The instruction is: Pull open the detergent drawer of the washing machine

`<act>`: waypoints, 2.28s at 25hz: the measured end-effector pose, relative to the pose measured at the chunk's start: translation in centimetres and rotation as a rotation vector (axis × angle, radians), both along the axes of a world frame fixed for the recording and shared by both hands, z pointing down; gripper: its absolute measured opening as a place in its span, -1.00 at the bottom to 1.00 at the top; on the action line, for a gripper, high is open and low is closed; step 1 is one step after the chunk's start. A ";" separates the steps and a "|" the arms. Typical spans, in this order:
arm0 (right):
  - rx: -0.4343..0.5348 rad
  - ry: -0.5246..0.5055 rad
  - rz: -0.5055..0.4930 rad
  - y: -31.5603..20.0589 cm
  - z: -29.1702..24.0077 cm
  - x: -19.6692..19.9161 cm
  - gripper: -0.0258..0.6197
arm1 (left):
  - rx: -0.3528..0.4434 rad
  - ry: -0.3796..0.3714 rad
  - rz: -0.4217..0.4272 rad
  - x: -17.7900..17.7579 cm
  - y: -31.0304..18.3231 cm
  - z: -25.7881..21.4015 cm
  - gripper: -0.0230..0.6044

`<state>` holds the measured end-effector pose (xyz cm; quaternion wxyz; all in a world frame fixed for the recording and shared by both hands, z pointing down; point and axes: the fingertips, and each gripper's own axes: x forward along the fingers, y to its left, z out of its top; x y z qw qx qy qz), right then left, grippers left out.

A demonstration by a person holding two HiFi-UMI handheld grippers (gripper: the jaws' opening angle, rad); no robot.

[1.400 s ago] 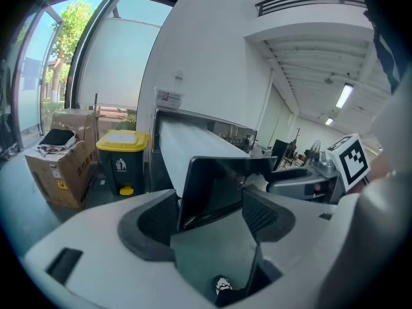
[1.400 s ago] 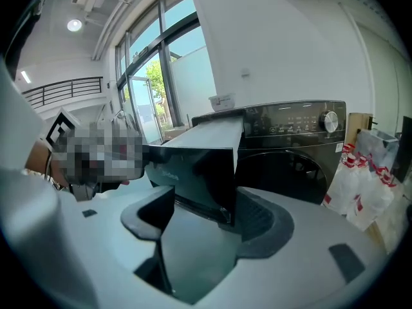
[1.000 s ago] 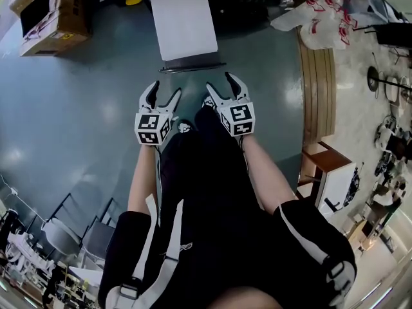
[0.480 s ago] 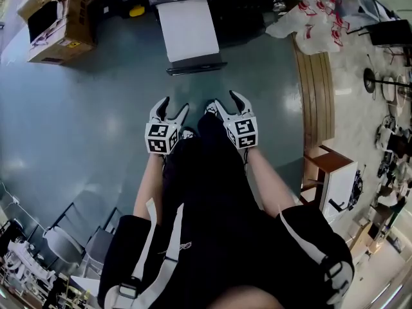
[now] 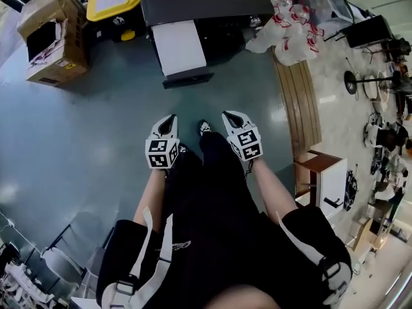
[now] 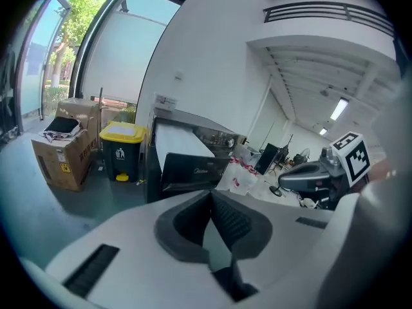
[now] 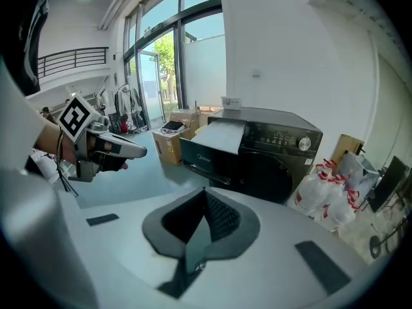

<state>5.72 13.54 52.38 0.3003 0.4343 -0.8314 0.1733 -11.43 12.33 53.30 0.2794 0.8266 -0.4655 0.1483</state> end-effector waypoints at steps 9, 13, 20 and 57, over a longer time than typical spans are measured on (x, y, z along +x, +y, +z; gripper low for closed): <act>0.046 -0.032 -0.057 -3.8 -5.0 -1.5 -0.90 | 0.030 0.027 -0.107 2.5 -0.8 -4.5 -0.86; 0.080 -0.076 -0.094 -5.1 -6.6 -3.6 -0.89 | 0.067 -0.014 -0.113 3.7 -1.7 -6.9 -0.86; 0.203 -0.155 -0.086 -7.5 -13.4 -4.3 -0.90 | 0.224 -0.027 -0.167 3.9 -4.4 -15.1 -0.86; 0.562 -0.266 -0.038 -9.8 -33.5 1.0 -0.90 | 0.665 -0.064 -0.240 5.0 -5.8 -37.2 -0.86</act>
